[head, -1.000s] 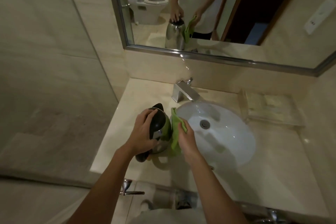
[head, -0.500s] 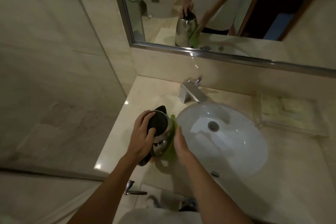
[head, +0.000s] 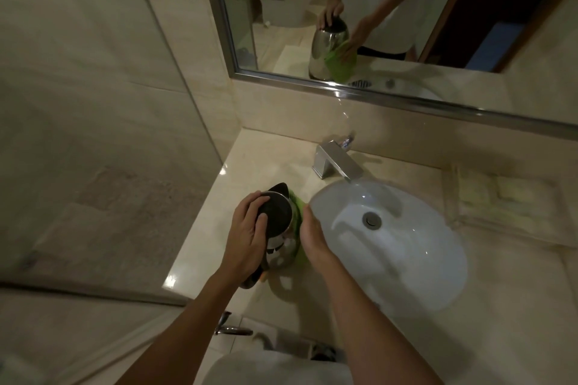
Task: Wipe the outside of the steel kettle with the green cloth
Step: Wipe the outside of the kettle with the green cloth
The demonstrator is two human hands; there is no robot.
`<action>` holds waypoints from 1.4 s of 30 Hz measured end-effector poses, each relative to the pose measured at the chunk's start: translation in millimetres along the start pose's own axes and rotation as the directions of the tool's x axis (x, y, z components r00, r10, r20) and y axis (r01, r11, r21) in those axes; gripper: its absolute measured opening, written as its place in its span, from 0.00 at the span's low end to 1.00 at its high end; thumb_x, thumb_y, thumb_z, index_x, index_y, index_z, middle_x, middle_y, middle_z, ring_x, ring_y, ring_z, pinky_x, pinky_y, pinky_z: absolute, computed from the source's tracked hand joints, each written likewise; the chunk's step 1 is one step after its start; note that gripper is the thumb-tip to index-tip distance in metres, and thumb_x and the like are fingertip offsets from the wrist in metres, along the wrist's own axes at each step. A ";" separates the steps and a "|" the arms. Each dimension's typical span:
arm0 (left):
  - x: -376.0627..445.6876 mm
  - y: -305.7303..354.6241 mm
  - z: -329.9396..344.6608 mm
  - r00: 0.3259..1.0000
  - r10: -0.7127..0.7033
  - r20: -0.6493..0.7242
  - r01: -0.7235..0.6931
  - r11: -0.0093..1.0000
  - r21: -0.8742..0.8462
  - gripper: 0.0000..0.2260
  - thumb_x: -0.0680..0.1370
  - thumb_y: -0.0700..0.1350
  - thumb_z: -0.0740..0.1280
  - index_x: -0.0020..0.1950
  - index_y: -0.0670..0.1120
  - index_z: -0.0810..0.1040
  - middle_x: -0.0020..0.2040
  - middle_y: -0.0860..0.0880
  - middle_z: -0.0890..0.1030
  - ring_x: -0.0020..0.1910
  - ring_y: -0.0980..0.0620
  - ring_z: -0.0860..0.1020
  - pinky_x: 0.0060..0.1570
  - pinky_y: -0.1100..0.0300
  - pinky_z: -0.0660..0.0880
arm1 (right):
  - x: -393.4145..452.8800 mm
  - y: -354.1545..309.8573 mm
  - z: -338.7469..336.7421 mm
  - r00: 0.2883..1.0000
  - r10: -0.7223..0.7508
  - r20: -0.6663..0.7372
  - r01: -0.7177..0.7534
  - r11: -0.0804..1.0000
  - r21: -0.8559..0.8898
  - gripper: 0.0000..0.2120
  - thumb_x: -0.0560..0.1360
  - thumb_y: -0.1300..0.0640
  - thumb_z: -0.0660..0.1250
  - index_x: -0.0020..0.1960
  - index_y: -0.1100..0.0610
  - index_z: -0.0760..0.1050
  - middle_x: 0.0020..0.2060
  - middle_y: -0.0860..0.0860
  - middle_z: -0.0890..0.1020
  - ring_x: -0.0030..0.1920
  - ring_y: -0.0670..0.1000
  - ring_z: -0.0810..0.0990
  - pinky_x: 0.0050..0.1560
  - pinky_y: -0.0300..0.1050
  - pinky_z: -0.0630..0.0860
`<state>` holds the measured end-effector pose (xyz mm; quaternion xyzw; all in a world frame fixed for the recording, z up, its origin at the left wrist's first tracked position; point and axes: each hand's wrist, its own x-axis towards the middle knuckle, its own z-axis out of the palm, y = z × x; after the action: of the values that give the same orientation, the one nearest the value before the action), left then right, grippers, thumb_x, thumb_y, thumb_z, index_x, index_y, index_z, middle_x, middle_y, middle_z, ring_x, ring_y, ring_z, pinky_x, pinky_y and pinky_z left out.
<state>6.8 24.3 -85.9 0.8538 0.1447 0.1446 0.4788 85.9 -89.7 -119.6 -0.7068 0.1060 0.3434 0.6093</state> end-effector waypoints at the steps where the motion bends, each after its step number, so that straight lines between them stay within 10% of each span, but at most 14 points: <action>1: -0.5 0.2 0.2 1.000 -0.008 -0.004 0.008 1.000 -0.010 0.17 0.80 0.51 0.53 0.67 0.53 0.70 0.69 0.55 0.68 0.69 0.59 0.66 0.69 0.60 0.65 | 0.2 3.4 -2.2 0.999 0.034 -0.014 -0.034 0.999 -0.005 0.34 0.79 0.34 0.43 0.74 0.51 0.68 0.71 0.56 0.73 0.71 0.56 0.71 0.73 0.55 0.68; 8: -2.2 4.1 4.6 0.997 -0.057 -0.055 0.056 0.998 -0.026 0.17 0.80 0.48 0.53 0.66 0.50 0.71 0.68 0.55 0.67 0.67 0.61 0.65 0.66 0.71 0.60 | -29.3 23.2 13.4 0.986 0.006 -0.168 0.023 0.985 0.169 0.25 0.82 0.41 0.47 0.74 0.45 0.67 0.69 0.52 0.74 0.68 0.54 0.74 0.71 0.57 0.71; 12: -3.8 7.5 18.9 0.973 -0.155 -0.169 0.139 0.985 -0.103 0.17 0.80 0.49 0.51 0.68 0.50 0.69 0.69 0.53 0.65 0.68 0.59 0.63 0.69 0.63 0.59 | -48.0 0.2 31.6 0.961 -0.235 -0.148 0.262 0.943 0.205 0.21 0.84 0.46 0.48 0.76 0.45 0.65 0.70 0.46 0.73 0.68 0.47 0.74 0.66 0.45 0.76; 17: -4.2 10.4 28.6 0.945 -0.204 -0.255 0.188 0.978 -0.085 0.19 0.80 0.50 0.51 0.68 0.48 0.68 0.71 0.48 0.66 0.71 0.51 0.63 0.71 0.54 0.60 | -48.9 12.1 39.3 0.938 -0.333 -0.094 0.342 0.934 0.108 0.31 0.78 0.33 0.46 0.79 0.41 0.56 0.76 0.47 0.65 0.74 0.48 0.67 0.73 0.58 0.68; 25: -5.3 11.1 26.4 0.943 -0.176 -0.283 0.173 0.984 -0.038 0.18 0.79 0.49 0.52 0.67 0.48 0.70 0.70 0.48 0.67 0.67 0.57 0.62 0.68 0.56 0.59 | -62.6 35.0 33.6 0.979 -0.197 -0.050 0.204 0.950 0.238 0.25 0.84 0.44 0.46 0.80 0.46 0.52 0.77 0.51 0.64 0.73 0.48 0.68 0.64 0.39 0.75; 31: -5.9 10.6 24.6 0.942 -0.165 -0.293 0.160 0.986 -0.041 0.18 0.79 0.48 0.54 0.67 0.48 0.71 0.68 0.48 0.68 0.62 0.62 0.61 0.64 0.60 0.59 | -77.8 34.2 42.8 0.958 -0.281 0.061 0.271 0.953 0.135 0.31 0.77 0.30 0.48 0.77 0.33 0.43 0.80 0.47 0.54 0.78 0.49 0.59 0.76 0.59 0.62; 35: -6.8 10.8 25.1 0.941 -0.173 -0.290 0.159 0.985 -0.073 0.18 0.79 0.49 0.54 0.67 0.49 0.71 0.68 0.49 0.68 0.62 0.61 0.61 0.65 0.58 0.60 | -78.5 37.7 30.9 0.977 -0.203 0.061 0.190 0.967 0.169 0.26 0.85 0.48 0.43 0.81 0.48 0.43 0.78 0.48 0.57 0.73 0.44 0.62 0.66 0.35 0.68; 42: -7.3 10.0 25.1 0.939 -0.173 -0.297 0.153 0.984 -0.087 0.18 0.79 0.49 0.54 0.67 0.49 0.71 0.69 0.48 0.68 0.63 0.59 0.61 0.66 0.57 0.61 | -97.2 43.5 36.7 0.966 -0.191 0.174 0.154 0.966 0.205 0.25 0.85 0.47 0.43 0.81 0.48 0.47 0.78 0.50 0.59 0.75 0.47 0.64 0.65 0.35 0.70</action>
<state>10.9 -3.0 -90.6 0.7912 0.2822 0.2383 0.4875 -23.9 -91.7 -94.9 -0.6154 0.0169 0.3437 0.7091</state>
